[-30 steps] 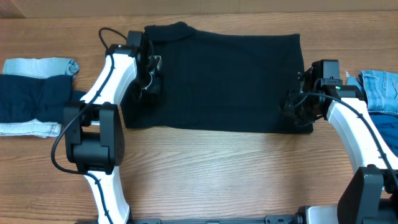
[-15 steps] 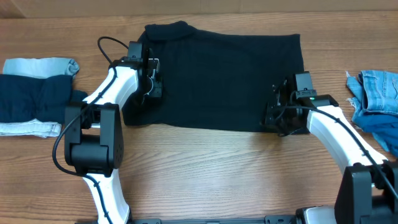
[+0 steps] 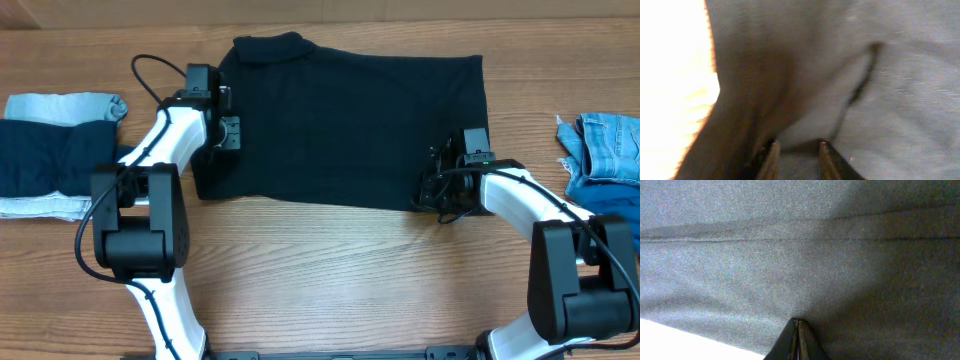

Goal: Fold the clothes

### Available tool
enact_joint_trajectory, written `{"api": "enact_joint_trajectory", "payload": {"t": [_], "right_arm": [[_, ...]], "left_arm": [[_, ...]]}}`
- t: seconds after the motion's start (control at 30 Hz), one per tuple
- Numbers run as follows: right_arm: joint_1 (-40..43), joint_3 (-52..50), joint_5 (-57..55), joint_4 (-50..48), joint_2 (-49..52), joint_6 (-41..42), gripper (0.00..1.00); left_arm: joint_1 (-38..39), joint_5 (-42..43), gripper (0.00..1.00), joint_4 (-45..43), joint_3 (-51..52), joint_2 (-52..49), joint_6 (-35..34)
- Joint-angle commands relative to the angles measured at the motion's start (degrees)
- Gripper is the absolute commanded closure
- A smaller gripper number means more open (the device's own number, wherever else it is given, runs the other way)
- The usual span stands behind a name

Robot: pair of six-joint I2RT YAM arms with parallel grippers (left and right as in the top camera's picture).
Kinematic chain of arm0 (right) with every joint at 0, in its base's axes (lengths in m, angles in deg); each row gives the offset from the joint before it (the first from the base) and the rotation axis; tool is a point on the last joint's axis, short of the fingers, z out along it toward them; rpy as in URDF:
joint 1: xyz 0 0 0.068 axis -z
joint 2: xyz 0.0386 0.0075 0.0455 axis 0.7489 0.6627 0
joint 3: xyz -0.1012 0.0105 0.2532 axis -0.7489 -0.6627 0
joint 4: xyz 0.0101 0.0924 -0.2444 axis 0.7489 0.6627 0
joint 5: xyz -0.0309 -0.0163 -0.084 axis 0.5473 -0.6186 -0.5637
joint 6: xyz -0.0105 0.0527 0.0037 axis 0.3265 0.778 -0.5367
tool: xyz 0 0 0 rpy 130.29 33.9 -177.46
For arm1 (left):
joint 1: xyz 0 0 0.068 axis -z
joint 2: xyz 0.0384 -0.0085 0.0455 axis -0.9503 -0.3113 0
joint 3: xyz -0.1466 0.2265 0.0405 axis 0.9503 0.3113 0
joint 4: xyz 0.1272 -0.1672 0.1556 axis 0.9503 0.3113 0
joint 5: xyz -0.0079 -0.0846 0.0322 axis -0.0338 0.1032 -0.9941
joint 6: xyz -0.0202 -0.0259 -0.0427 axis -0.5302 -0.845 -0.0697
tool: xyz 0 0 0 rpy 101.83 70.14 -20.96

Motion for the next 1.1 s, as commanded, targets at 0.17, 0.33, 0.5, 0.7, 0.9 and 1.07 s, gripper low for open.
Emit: {"api": "enact_joint_trajectory", "payload": {"t": [0.17,0.33,0.5,0.7,0.9,1.07], "right_arm": [[-0.5,-0.72,-1.86,4.04,-1.22,-0.66,0.95],[-0.5,-0.26,-1.9,3.85,-21.92,-0.63,0.95],[-0.42,-0.28,-6.08,1.22,-21.0,3.26,0.95],[-0.31,-0.28,-7.3,-4.0,-6.03,4.79,0.96],[-0.33,-0.31,-6.88,-4.66,-2.6,4.76,0.96],[-0.33,-0.31,-6.91,-0.39,-2.6,4.07,0.96]], "left_arm": [[0.17,3.56,0.64,23.34,-18.21,3.82,-2.03],[0.22,4.07,0.56,32.46,-20.52,13.75,-4.9],[0.52,6.29,0.75,28.35,-7.93,12.96,-4.04],[1.84,8.92,0.89,3.93,13.42,12.96,1.49],[1.88,9.6,0.96,-0.85,20.31,12.96,2.84],[1.66,10.23,0.96,0.98,24.11,12.96,-2.47]]}}
